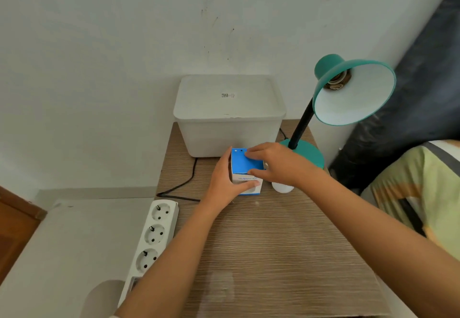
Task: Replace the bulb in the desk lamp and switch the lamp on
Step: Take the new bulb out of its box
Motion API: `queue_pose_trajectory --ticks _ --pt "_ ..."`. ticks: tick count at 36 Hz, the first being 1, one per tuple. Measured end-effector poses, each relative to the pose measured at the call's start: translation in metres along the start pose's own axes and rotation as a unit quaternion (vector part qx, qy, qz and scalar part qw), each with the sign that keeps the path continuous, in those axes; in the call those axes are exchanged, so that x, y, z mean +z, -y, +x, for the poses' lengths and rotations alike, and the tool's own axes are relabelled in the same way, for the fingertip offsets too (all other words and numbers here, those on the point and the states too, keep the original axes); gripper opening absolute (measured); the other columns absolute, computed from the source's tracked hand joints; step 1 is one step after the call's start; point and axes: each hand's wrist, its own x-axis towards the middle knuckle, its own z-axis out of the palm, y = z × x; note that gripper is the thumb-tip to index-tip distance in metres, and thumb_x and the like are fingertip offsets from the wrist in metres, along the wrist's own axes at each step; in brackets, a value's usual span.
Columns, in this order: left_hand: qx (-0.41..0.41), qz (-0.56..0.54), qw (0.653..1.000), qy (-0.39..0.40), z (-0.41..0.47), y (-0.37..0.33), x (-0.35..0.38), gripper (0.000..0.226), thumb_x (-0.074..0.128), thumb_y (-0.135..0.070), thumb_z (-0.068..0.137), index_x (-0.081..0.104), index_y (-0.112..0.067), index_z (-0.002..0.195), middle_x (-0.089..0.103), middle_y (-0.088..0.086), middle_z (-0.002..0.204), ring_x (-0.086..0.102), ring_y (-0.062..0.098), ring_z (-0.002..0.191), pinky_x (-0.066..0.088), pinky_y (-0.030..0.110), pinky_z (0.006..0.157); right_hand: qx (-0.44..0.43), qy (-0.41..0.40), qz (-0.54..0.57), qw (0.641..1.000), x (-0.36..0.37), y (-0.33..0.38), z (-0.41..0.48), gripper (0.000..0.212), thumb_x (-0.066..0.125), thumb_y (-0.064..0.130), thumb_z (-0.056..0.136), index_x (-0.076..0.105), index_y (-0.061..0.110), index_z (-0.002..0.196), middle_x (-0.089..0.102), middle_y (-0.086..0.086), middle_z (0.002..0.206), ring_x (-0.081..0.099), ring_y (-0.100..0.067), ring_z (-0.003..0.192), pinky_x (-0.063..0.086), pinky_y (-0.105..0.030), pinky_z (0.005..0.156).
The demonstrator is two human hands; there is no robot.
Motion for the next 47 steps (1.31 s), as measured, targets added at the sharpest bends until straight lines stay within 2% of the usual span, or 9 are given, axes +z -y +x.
queue_pose_trajectory --ticks 5,9,15,21,25,31,34,41,47 --pt "0.013 0.017 1.0 0.0 0.0 0.0 0.0 0.076 0.086 -0.022 0.064 0.035 -0.032 0.121 0.053 -0.016 0.111 0.054 -0.003 0.101 0.045 0.007 0.081 -0.042 -0.066 0.001 0.997 0.015 0.001 -0.014 0.039 0.049 0.028 0.094 0.058 0.005 0.124 0.057 -0.013 0.133 0.051 -0.025 0.125 0.044 -0.038 0.102" --pt "0.014 0.02 1.0 0.003 -0.003 0.003 -0.001 0.087 0.085 -0.032 0.064 0.037 -0.022 0.137 0.053 -0.008 0.128 0.051 0.005 0.116 0.047 0.025 0.096 -0.014 -0.165 0.086 0.983 0.015 0.005 -0.015 0.042 0.039 0.034 0.094 0.067 0.006 0.108 0.073 -0.012 0.099 0.068 -0.026 0.089 0.056 -0.043 0.075" --pt "0.041 0.006 0.999 0.008 -0.009 -0.005 -0.002 0.084 0.084 -0.026 0.067 0.037 -0.033 0.136 0.055 -0.015 0.124 0.053 0.0 0.113 0.05 0.025 0.091 0.081 -0.3 0.228 0.923 0.007 0.004 0.002 0.023 0.058 0.019 0.09 0.07 0.006 0.105 0.073 -0.007 0.098 0.064 -0.012 0.087 0.047 -0.013 0.078" --pt "0.024 0.015 0.999 0.021 -0.018 -0.001 -0.002 0.104 0.082 -0.031 0.07 0.012 -0.042 0.145 0.04 -0.019 0.137 0.042 -0.002 0.124 0.043 0.022 0.099 0.17 -0.335 0.31 0.873 0.01 0.0 0.018 0.023 0.063 0.024 0.087 0.07 0.008 0.102 0.071 -0.007 0.093 0.061 -0.009 0.082 0.045 -0.003 0.069" --pt "0.021 0.041 0.999 0.028 -0.02 0.003 -0.003 0.108 0.08 -0.039 0.07 0.006 -0.038 0.148 0.038 -0.012 0.14 0.04 0.003 0.126 0.042 0.031 0.102 0.206 -0.338 0.341 0.853 0.014 -0.001 0.02 0.027 0.063 0.023 0.086 0.067 0.007 0.108 0.068 -0.003 0.093 0.06 -0.008 0.083 0.044 0.001 0.067" --pt "0.016 0.046 0.999 0.02 -0.02 0.004 -0.004 0.11 0.079 -0.041 0.07 0.003 -0.039 0.148 0.035 -0.014 0.141 0.037 0.005 0.128 0.039 0.034 0.105 0.205 -0.366 0.313 0.852 0.016 -0.001 0.003 0.022 0.063 0.017 0.086 0.068 0.005 0.104 0.071 -0.008 0.094 0.061 -0.007 0.081 0.043 0.002 0.067" --pt "0.01 0.047 0.999 0.018 -0.02 0.004 -0.004 0.11 0.079 -0.044 0.069 0.002 -0.043 0.147 0.036 -0.01 0.142 0.038 0.008 0.129 0.041 0.041 0.105 0.157 -0.326 0.284 0.888 0.018 0.004 -0.006 0.022 0.063 0.015 0.086 0.068 0.005 0.105 0.07 -0.005 0.093 0.061 -0.006 0.081 0.045 0.001 0.072" --pt "0.008 0.038 0.999 0.015 -0.021 0.004 -0.007 0.11 0.081 -0.036 0.07 0.0 -0.046 0.144 0.033 -0.011 0.143 0.035 0.008 0.131 0.038 0.039 0.107 0.055 -0.035 0.159 0.985 0.015 0.015 0.003 0.038 0.062 0.029 0.086 0.06 0.009 0.118 0.066 -0.008 0.114 0.062 -0.017 0.102 0.051 -0.031 0.091" --pt "0.003 0.04 0.999 0.019 -0.019 0.001 -0.003 0.114 0.082 -0.035 0.068 -0.001 -0.042 0.146 0.032 -0.005 0.148 0.036 0.011 0.132 0.04 0.038 0.106 0.08 0.118 0.075 0.987 0.003 0.022 0.018 0.033 0.059 0.033 0.081 0.06 0.015 0.109 0.066 -0.008 0.098 0.06 -0.022 0.084 0.048 -0.032 0.069"
